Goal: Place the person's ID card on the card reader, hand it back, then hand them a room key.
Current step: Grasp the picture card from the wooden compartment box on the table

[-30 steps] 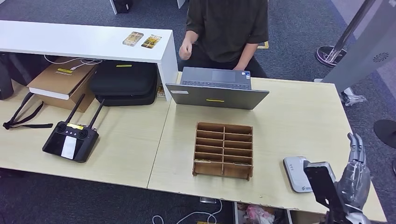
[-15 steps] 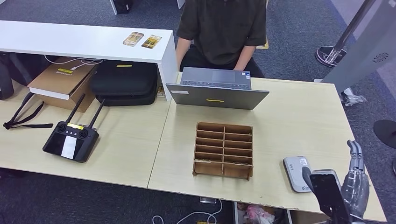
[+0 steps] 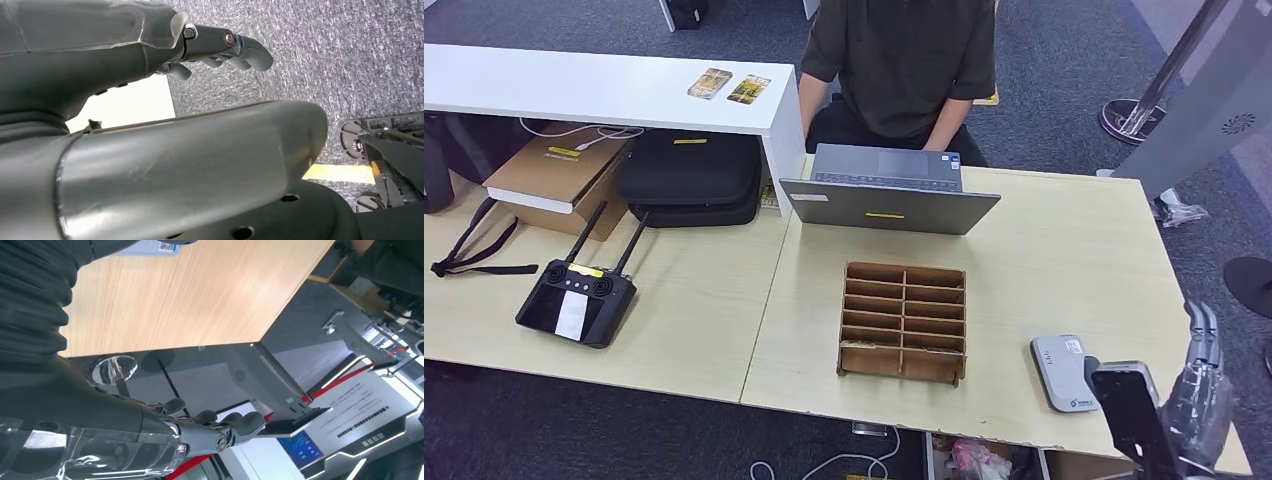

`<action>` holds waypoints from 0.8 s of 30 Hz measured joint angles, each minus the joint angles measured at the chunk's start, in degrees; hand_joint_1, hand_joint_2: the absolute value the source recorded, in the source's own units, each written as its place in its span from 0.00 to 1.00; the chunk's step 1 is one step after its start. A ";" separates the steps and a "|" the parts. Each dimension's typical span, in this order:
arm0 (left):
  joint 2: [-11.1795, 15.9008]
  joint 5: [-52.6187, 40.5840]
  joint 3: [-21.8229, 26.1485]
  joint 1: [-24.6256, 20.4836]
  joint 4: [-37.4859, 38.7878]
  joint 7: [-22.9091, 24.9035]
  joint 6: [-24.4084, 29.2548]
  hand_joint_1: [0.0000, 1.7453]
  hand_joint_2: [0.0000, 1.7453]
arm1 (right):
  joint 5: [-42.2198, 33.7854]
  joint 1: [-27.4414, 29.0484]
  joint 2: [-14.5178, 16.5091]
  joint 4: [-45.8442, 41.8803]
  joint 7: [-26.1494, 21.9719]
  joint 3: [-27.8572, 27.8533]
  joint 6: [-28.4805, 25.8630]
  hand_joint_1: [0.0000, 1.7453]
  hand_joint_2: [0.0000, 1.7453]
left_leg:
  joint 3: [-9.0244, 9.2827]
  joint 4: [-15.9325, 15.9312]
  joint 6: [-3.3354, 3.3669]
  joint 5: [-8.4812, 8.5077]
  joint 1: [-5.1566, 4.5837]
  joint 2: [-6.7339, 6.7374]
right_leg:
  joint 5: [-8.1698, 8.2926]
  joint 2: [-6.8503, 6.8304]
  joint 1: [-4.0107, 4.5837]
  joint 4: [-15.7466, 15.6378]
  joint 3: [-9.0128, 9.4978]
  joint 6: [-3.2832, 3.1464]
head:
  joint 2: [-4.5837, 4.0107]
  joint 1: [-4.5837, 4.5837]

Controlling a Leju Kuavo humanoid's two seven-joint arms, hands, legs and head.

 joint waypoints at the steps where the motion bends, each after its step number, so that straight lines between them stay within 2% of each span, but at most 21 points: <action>1: 0.00 -0.04 0.07 0.01 0.00 0.00 -0.02 0.00 0.00 | 0.80 0.01 -0.01 -0.02 0.24 -0.15 0.15 0.00 1.00 | 0.00 0.00 0.00 0.00 0.00 0.00 | 0.00 0.00 0.00 0.00 0.00 0.00 | 0.00 -0.01; 4: 0.00 -0.09 0.43 0.06 0.00 0.00 -0.05 0.00 0.00 | 4.72 0.24 -0.14 -0.29 1.20 -0.28 1.74 0.00 1.00 | 0.00 0.00 0.00 0.00 0.00 0.00 | 0.00 0.00 0.00 0.00 0.00 0.00 | 0.00 -0.01; 9: 0.00 -0.91 0.90 0.08 0.00 0.10 -0.29 0.00 0.00 | 14.05 0.40 -1.80 -0.46 4.65 0.95 7.55 0.00 1.00 | 0.00 0.00 0.00 0.00 0.00 0.00 | 0.00 0.00 0.00 0.00 0.00 0.00 | 0.00 -0.01; 18: 0.00 -1.14 0.99 0.06 0.00 0.28 -0.42 0.00 0.00 | 17.10 0.38 -3.94 -0.46 5.98 2.78 9.79 0.00 1.00 | 0.00 0.00 0.00 0.00 0.00 0.00 | 0.00 0.00 0.00 0.00 0.00 0.00 | 0.00 0.00; 24: -0.01 -1.64 1.02 0.01 0.00 0.22 -0.73 0.00 0.00 | 26.13 0.17 -6.82 -0.18 8.55 6.02 14.45 0.00 1.00 | -0.01 0.00 0.00 0.00 0.00 0.00 | 0.00 0.00 0.00 0.00 0.00 0.00 | 0.00 -0.01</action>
